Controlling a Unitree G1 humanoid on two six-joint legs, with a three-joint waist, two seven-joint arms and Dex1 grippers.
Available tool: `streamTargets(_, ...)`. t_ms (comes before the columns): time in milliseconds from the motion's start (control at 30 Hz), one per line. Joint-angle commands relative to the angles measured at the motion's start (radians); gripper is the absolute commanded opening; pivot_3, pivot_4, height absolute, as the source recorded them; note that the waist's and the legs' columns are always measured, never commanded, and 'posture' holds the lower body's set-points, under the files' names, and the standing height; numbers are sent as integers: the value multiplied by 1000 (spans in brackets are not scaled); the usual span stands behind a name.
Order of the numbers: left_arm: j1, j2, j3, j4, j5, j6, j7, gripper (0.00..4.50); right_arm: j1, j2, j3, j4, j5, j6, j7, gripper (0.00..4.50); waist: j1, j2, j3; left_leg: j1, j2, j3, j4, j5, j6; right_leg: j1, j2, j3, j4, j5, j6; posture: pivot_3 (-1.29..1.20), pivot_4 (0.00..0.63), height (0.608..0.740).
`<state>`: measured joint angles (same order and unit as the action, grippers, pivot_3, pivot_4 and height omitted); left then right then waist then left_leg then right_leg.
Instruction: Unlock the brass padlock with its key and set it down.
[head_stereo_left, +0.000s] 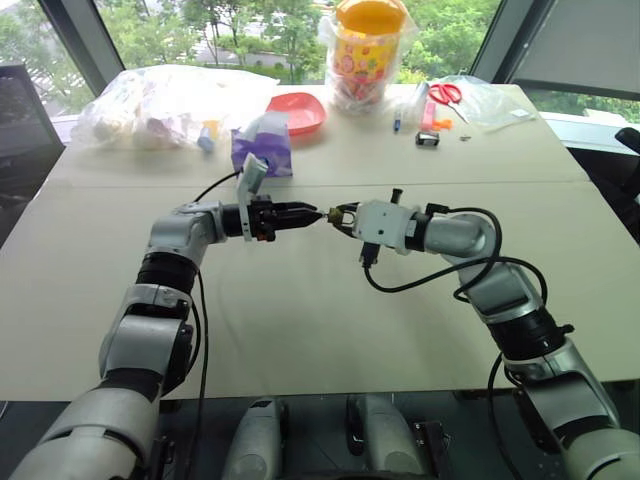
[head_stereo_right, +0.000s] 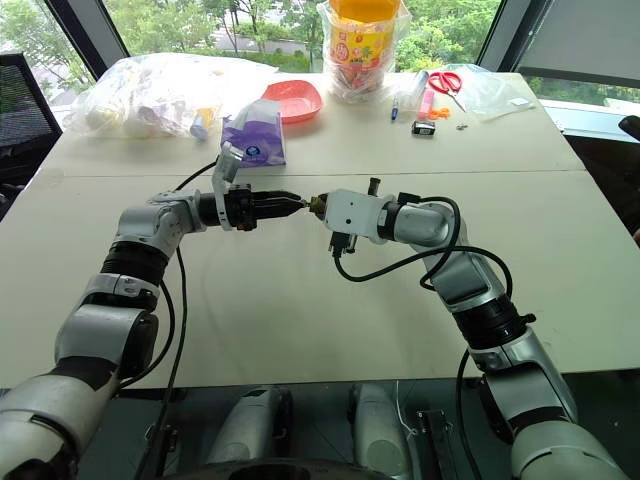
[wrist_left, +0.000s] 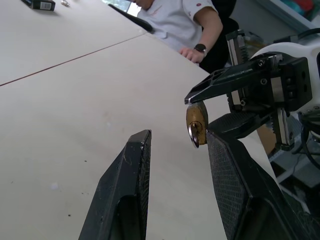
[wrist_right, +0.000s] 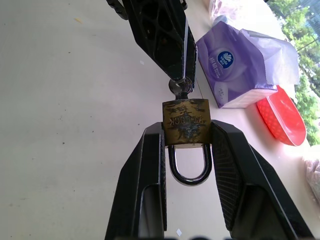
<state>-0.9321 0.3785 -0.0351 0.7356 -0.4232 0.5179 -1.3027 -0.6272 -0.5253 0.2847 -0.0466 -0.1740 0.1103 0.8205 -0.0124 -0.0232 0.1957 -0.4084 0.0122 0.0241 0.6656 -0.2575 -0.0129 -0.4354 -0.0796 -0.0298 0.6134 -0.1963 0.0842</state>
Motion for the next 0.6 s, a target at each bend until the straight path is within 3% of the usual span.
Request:
streamTargets(33, -22, -10, 17, -16, 2, -17, -12, 1778, -20, 11, -13, -59, 9, -2, -9, 687, 0, 0, 0, 0, 0, 0, 0, 0, 0, 0, 0, 0, 0, 0, 0, 0, 150, 740)
streamTargets(233, -25, -21, 19, -12, 15, -33, -9, 41, -18, 15, -10, -64, 9, 2, -7, 687, 0, 0, 0, 0, 0, 0, 0, 0, 0, 0, 0, 0, 0, 0, 0, 0, 150, 740)
streamTargets(433, -3, -12, -10, -28, 62, -86, -24, 41, -20, 19, -12, -62, 15, 7, -5, 687, 0, 0, 0, 0, 0, 0, 0, 0, 0, 0, 0, 0, 0, 0, 0, 0, 150, 740)
streamTargets(600, 43, -11, -38, -83, 144, -267, 14, 41, -12, 47, -40, -84, 83, 84, 13, 687, 0, 0, 0, 0, 0, 0, 0, 0, 0, 0, 0, 0, 0, 0, 0, 0, 150, 740)
